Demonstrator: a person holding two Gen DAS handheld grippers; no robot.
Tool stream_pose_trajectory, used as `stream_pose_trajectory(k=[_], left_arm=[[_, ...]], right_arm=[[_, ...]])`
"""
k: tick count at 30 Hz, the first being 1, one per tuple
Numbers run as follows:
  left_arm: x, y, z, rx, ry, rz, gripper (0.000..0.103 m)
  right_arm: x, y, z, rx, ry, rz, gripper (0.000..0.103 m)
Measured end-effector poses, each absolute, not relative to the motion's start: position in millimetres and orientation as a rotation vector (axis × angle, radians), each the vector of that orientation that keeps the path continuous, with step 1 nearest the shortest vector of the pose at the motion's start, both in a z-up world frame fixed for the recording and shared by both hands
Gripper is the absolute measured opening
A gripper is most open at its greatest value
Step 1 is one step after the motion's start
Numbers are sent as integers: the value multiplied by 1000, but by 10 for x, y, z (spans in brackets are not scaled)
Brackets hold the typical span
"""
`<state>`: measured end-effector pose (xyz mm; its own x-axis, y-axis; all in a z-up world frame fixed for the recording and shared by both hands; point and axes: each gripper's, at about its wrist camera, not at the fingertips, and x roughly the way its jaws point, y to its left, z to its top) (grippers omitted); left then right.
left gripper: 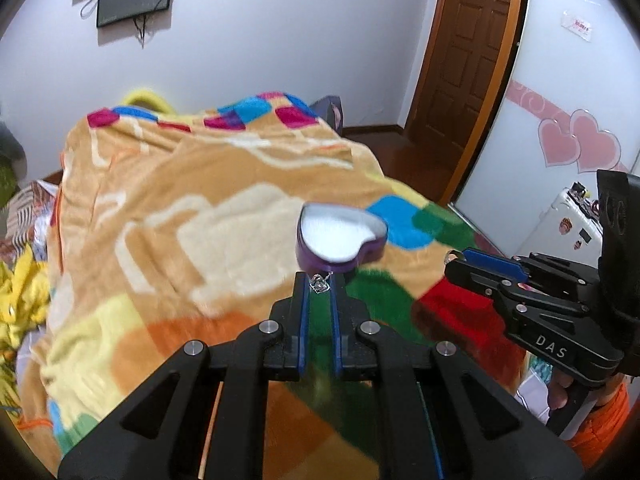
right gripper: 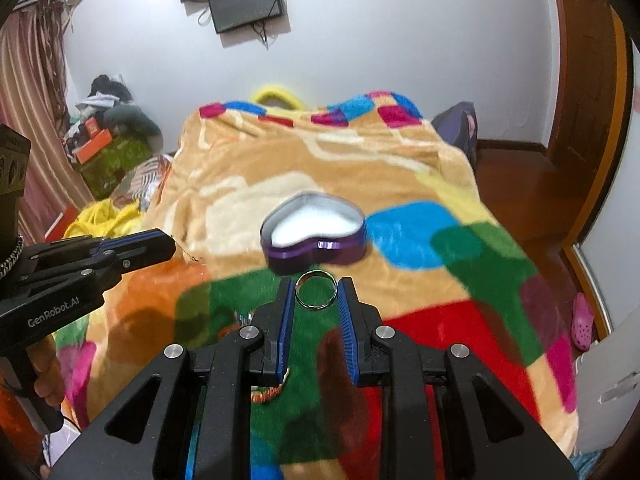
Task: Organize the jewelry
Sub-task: 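Lower both held pieces into the purple heart tin and open both grippers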
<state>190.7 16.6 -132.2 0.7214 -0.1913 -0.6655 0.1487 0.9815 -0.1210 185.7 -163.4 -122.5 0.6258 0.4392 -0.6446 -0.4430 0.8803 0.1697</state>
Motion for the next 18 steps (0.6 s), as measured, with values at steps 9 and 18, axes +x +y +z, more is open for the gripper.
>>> stream_pose_trajectory(k=[9, 18], left_arm=[[2127, 110, -1087, -23, 676, -192, 9], [2433, 74, -1075, -32, 672, -221, 9]], right_arm=[[2071, -1622, -1017, -9, 658, 498, 20], [2259, -1519, -1000, -34, 625, 493, 20]])
